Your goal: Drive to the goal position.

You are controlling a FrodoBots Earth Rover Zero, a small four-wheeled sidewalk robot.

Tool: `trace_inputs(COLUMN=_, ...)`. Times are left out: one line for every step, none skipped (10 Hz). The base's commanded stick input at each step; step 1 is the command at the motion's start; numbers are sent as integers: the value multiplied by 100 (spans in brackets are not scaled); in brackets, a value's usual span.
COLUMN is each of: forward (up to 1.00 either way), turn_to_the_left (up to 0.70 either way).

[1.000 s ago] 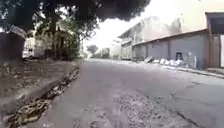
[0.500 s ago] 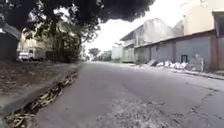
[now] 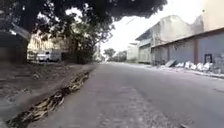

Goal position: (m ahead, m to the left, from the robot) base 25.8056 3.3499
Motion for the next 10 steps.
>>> trace_inputs(forward=100, turn_to_the_left=0)
trace_inputs(forward=100, turn_to_the_left=0)
trace_inputs(forward=100, turn_to_the_left=0)
trace_inputs(forward=100, turn_to_the_left=0)
trace_inputs(forward=100, turn_to_the_left=0)
trace_inputs(forward=100, turn_to_the_left=0)
trace_inputs(forward=100, turn_to_the_left=0)
trace_inputs(forward=100, turn_to_the_left=0)
trace_inputs(forward=100, turn_to_the_left=0)
trace_inputs(forward=100, turn_to_the_left=0)
